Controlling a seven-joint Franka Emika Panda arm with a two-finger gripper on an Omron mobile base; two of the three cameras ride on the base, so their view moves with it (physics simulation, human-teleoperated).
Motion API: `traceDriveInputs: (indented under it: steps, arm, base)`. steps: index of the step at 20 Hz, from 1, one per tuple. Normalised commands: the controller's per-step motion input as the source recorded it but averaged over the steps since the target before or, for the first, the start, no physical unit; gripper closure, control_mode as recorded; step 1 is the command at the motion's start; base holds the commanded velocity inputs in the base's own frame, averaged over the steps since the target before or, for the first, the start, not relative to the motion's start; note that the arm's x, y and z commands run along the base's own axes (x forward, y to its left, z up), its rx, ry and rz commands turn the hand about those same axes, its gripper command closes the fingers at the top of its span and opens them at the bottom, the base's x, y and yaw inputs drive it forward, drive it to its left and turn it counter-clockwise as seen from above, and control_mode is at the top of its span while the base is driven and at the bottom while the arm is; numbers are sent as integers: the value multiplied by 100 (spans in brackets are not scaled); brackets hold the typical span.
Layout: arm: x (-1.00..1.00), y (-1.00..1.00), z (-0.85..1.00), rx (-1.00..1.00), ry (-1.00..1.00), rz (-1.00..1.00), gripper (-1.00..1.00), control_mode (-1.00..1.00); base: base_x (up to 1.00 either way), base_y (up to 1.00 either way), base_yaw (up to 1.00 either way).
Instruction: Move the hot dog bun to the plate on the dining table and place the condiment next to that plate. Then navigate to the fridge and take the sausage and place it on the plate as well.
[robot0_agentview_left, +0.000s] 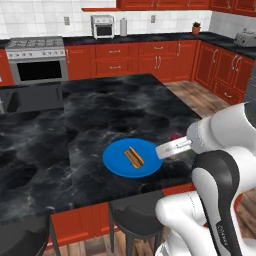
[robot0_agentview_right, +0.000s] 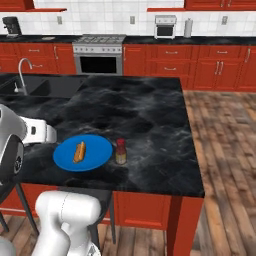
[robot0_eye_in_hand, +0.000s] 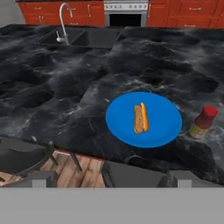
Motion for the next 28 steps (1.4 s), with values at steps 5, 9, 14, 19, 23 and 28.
traceDriveInputs:
  steps: [5, 9, 14, 19, 23, 28]
  arm:
    - [0, 0, 0, 0, 0, 0, -100, 100]
    - [0, 0, 0, 0, 0, 0, -100, 100]
    - [0, 0, 0, 0, 0, 0, -100, 100]
    - [0, 0, 0, 0, 0, 0, -100, 100]
    - [0, 0, 0, 0, 0, 0, -100, 100]
    - [0, 0, 0, 0, 0, 0, -100, 100]
  base:
    - [-55, -82, -36]
    - [-45, -98, -39]
    - [-14, -100, -33]
    - [16, -100, -24]
    - [59, -100, -14]
    - [62, -100, -9]
